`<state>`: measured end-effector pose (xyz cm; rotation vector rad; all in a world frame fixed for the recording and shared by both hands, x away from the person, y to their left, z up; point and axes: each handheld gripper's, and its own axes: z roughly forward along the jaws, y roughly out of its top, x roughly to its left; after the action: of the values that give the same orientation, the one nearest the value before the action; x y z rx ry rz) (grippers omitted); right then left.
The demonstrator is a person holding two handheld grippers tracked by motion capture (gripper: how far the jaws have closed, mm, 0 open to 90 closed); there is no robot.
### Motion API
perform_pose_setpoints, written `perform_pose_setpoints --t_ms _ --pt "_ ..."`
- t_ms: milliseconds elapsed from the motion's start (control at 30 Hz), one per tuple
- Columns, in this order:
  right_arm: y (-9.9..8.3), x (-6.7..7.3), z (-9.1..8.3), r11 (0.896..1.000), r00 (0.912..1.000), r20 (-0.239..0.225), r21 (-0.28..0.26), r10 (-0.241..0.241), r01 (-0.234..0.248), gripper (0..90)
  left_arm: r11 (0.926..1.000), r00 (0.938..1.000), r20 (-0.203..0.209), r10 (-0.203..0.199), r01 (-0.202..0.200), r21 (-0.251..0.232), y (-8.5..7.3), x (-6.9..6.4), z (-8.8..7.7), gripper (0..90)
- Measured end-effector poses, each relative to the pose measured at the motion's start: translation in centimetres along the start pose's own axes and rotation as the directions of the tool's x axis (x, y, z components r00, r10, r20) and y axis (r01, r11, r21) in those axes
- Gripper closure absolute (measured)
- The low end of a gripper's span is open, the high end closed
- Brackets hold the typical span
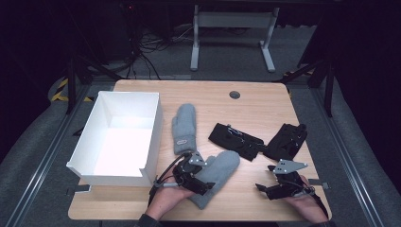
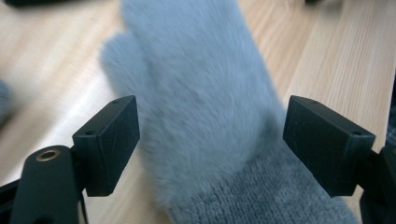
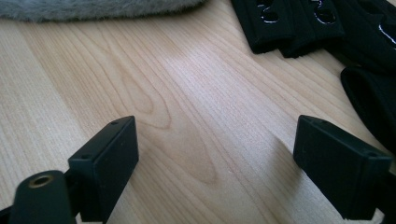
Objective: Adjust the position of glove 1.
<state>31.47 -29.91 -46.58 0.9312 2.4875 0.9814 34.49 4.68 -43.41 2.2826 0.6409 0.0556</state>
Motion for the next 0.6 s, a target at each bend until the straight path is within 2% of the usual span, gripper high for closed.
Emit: perform_pose_setpoints --t_ms 167,300,433,467,500,600 --pt "-0.2 -0.1 0.1 1.000 0.9999 -0.010 -0.010 0.014 -0.014 12.0 0.9983 0.9959 -0.079 -0.044 0.041 -0.042 1.8 1.4 -1.2 21.1" --pt "-0.3 -0.1 0.2 1.000 0.9998 -0.010 -0.024 0.017 -0.017 10.3 0.9921 0.9823 -0.149 -0.113 0.103 -0.071 3.4 3.2 -1.5 23.1" --pt "-0.4 -0.1 0.2 0.999 0.9998 -0.011 -0.030 0.016 -0.016 10.1 0.9853 0.9603 -0.225 -0.164 0.149 -0.084 4.7 5.3 -1.3 23.1" --pt "-0.4 -0.1 0.2 0.999 0.9998 -0.011 -0.031 0.017 -0.017 10.1 0.9853 0.9603 -0.225 -0.164 0.149 -0.084 4.7 5.3 -1.3 23.1" --pt "-0.4 -0.1 0.2 0.999 0.9998 -0.011 -0.031 0.017 -0.017 10.1 0.9817 0.9483 -0.257 -0.186 0.169 -0.089 5.0 5.9 -1.2 23.1" --pt "-0.4 -0.1 0.2 0.999 0.9998 -0.011 -0.034 0.017 -0.017 10.1 0.9757 0.9276 -0.303 -0.219 0.205 -0.078 5.4 7.3 -0.7 23.0"
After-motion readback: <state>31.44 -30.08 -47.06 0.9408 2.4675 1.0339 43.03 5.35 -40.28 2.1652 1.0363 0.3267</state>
